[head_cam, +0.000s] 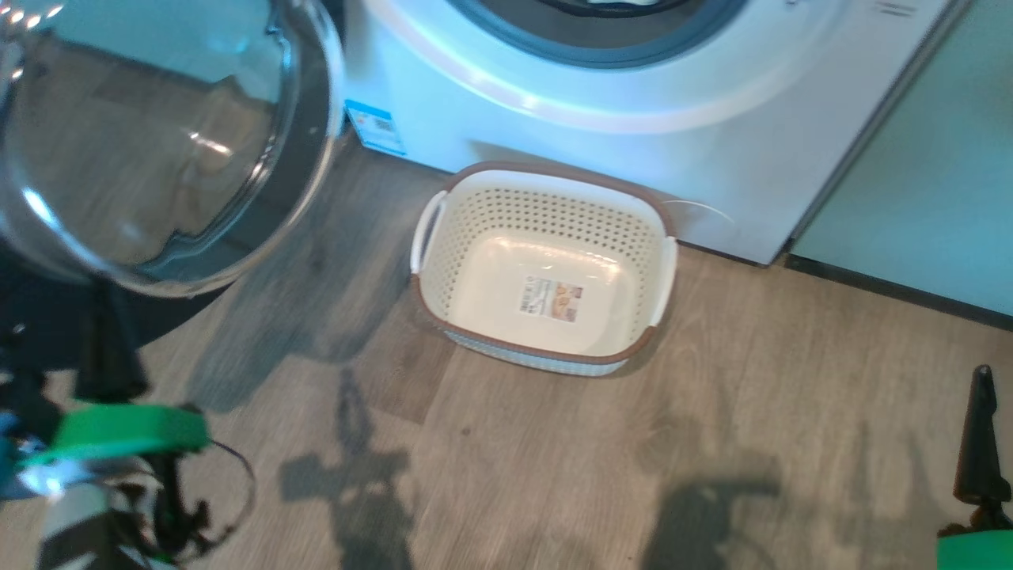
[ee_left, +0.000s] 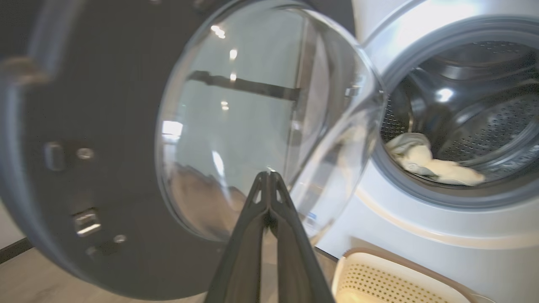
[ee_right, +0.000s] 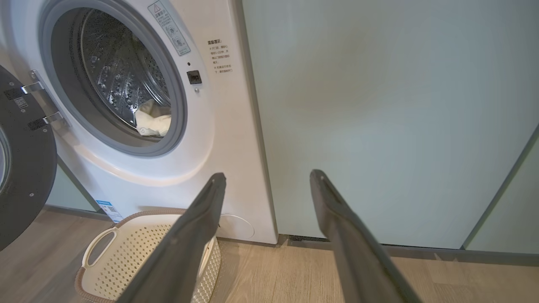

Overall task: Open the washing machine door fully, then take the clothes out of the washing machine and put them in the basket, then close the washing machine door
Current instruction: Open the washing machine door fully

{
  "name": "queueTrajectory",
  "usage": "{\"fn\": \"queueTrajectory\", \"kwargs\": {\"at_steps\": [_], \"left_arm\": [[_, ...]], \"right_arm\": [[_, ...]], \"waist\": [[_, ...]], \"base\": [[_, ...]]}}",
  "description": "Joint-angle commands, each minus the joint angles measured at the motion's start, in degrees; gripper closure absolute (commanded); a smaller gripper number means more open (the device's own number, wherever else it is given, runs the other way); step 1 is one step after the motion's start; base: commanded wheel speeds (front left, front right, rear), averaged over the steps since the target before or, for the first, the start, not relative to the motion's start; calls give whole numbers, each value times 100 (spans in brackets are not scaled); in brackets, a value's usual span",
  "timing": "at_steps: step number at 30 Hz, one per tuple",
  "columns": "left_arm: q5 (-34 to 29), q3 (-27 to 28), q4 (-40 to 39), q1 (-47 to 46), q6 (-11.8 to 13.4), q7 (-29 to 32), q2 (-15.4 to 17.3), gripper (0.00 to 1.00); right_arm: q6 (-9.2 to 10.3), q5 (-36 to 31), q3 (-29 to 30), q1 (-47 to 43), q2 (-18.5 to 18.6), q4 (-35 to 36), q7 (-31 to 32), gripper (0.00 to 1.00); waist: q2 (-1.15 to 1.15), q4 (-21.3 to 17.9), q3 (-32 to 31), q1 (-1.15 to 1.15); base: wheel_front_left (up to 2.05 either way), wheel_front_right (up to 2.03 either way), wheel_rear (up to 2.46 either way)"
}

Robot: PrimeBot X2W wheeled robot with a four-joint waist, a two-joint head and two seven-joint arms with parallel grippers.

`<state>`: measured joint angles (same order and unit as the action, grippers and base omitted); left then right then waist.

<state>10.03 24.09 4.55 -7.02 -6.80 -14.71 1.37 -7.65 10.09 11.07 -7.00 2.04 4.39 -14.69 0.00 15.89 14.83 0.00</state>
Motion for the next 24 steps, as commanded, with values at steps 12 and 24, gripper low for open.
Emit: {"fn": "queueTrajectory", "kwargs": {"at_steps": [12,24], "left_arm": [[191,-1980,-1143,648,223,-29,152,100],[96,-2434,-377,302,126,-29,196,100]], "right_arm": [[16,58,-290,288,85,136,-31,0],[16,50,-817,460,84,29,-31,0]], "waist": [[0,-757,-188,0],[0,-1604,-288,0]], "base": [[0,0,0],[0,0,0]]}}
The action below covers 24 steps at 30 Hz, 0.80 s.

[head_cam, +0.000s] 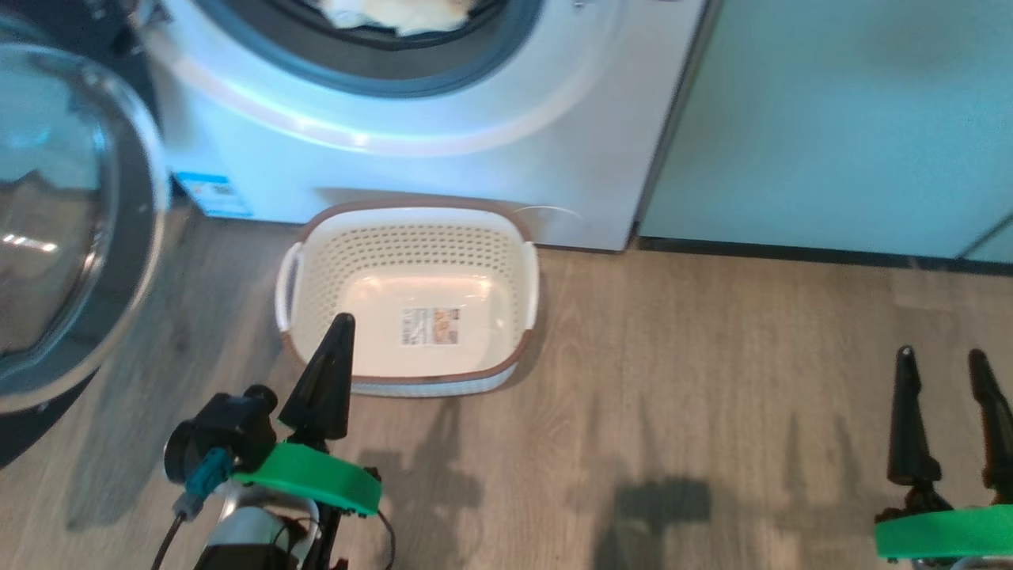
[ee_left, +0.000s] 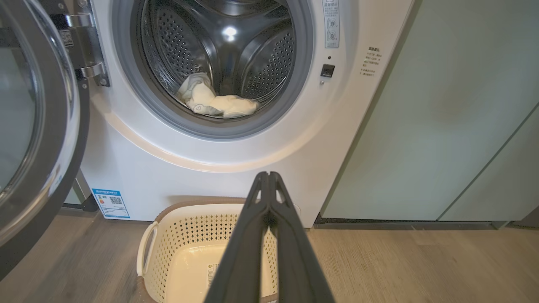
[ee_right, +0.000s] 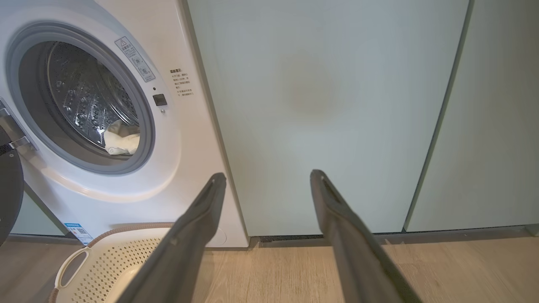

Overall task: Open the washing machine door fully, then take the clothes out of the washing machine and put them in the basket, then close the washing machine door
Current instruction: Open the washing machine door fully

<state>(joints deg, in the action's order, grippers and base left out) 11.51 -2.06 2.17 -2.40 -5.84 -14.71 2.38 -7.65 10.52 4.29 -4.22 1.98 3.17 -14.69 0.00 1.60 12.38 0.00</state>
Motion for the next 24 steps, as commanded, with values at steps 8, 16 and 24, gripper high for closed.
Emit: {"fn": "queueTrajectory", "kwargs": {"at_steps": [8,16,24], "left_arm": [[-194,394,193,-171,332,-13,255,100],[-213,528,209,-60,592,110,299,100],[-214,571,114,88,732,196,331,0]], "right_arm": [[16,9,-322,204,90,36,-31,0],[16,19,-394,87,90,6,-31,0],[16,73,-403,-29,90,9,-31,0]], "waist": [[0,-552,-127,0],[0,-621,-246,0],[0,-577,-354,0]], "base": [[0,0,0],[0,0,0],[0,0,0]]}}
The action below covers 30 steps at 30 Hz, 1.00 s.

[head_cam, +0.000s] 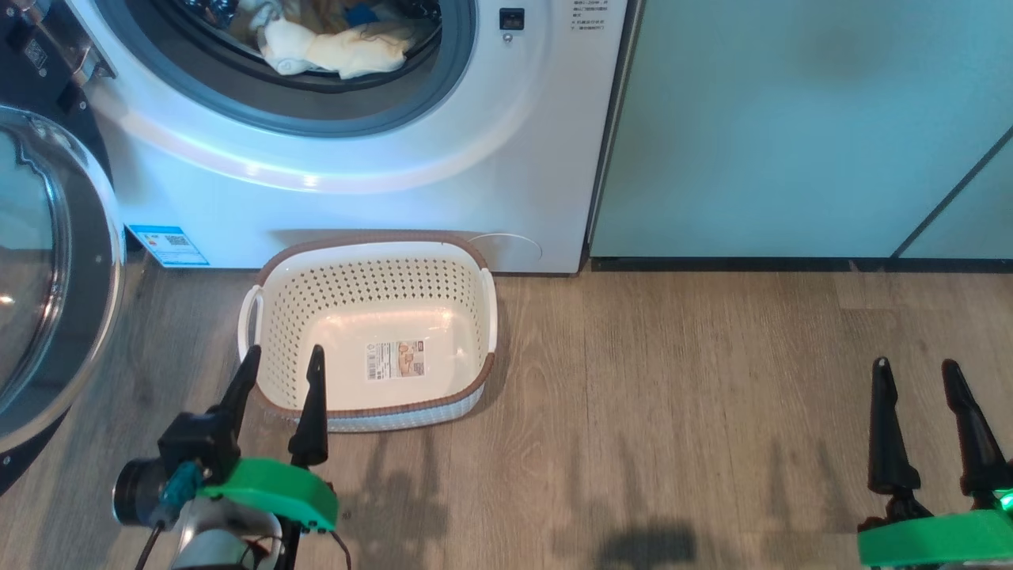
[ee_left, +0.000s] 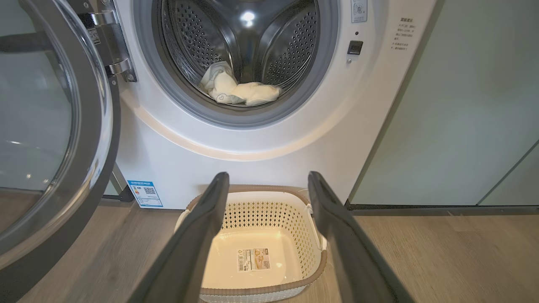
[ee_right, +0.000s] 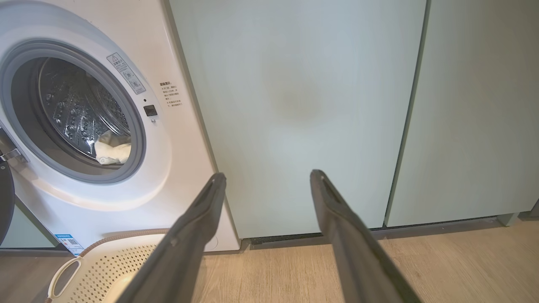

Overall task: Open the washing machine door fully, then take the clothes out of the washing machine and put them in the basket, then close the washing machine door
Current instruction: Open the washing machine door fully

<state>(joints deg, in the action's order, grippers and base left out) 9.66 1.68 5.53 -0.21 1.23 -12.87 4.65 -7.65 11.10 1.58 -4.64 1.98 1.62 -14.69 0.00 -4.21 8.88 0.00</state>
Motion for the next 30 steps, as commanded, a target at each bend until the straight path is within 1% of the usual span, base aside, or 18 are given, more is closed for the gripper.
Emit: {"fn": "queueTrajectory", "kwargs": {"at_steps": [1,4,10,16,30], "left_arm": [[-33,196,-240,-123,37,25,112,0],[-68,213,-261,-119,101,44,161,0],[-71,217,-312,-129,123,9,220,0],[-50,205,-337,-107,129,-12,238,0],[-25,139,-389,-110,227,-34,238,0]], "right_arm": [[16,16,-133,12,90,164,-31,0],[16,12,-128,24,90,171,-31,0],[16,13,-108,20,90,154,-31,0],[16,35,-105,11,90,149,-31,0],[16,87,-70,31,90,131,-31,0]], "waist": [[0,9,-6,0],[0,23,-5,0],[0,35,-5,0],[0,16,-16,0],[0,-21,-1,0]], "base": [[0,0,0],[0,0,0],[0,0,0],[0,0,0],[0,0,0]]}}
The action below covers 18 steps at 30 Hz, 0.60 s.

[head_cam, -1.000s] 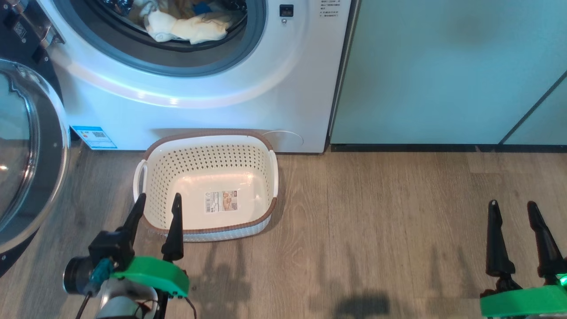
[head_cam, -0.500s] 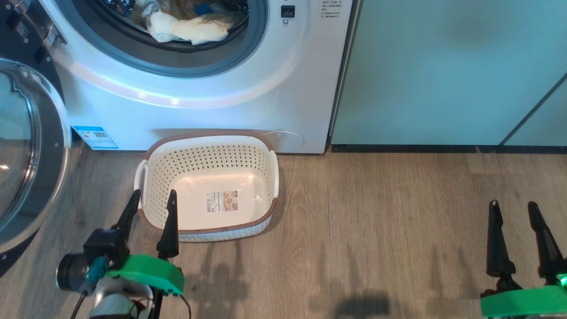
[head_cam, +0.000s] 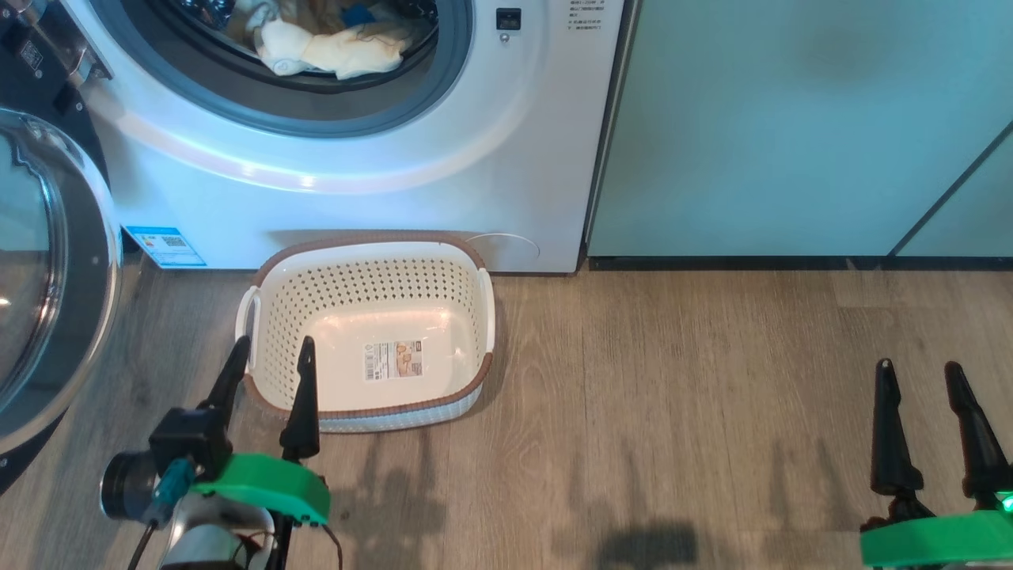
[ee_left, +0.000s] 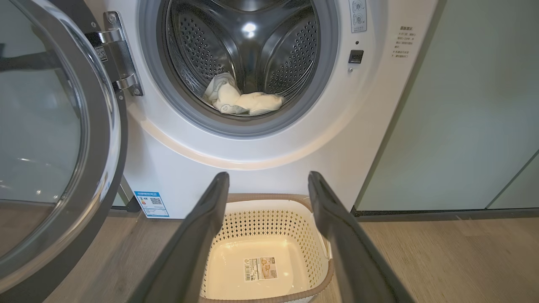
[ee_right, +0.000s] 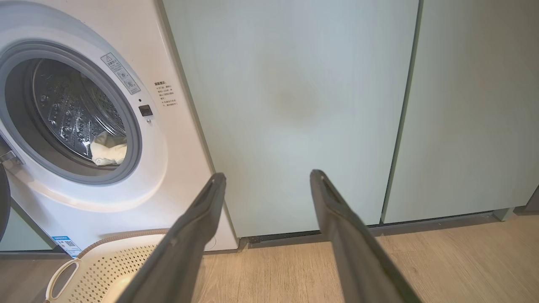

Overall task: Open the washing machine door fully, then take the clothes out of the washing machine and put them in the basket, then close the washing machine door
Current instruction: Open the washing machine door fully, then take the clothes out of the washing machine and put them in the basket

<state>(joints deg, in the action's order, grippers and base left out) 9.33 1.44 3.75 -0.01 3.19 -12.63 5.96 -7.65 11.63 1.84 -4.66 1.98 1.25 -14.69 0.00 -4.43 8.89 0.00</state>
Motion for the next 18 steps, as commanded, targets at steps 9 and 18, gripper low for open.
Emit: {"fn": "queueTrajectory", "kwargs": {"at_steps": [9,18], "left_arm": [[-39,81,-256,-134,80,-63,134,0],[-40,-13,-293,-243,81,-63,156,0]], "right_arm": [[16,64,-88,59,90,170,-31,0],[16,95,-50,99,89,171,-31,0]], "waist": [[0,-3,20,0],[0,15,117,0]], "base": [[48,-60,11],[169,-180,11]]}}
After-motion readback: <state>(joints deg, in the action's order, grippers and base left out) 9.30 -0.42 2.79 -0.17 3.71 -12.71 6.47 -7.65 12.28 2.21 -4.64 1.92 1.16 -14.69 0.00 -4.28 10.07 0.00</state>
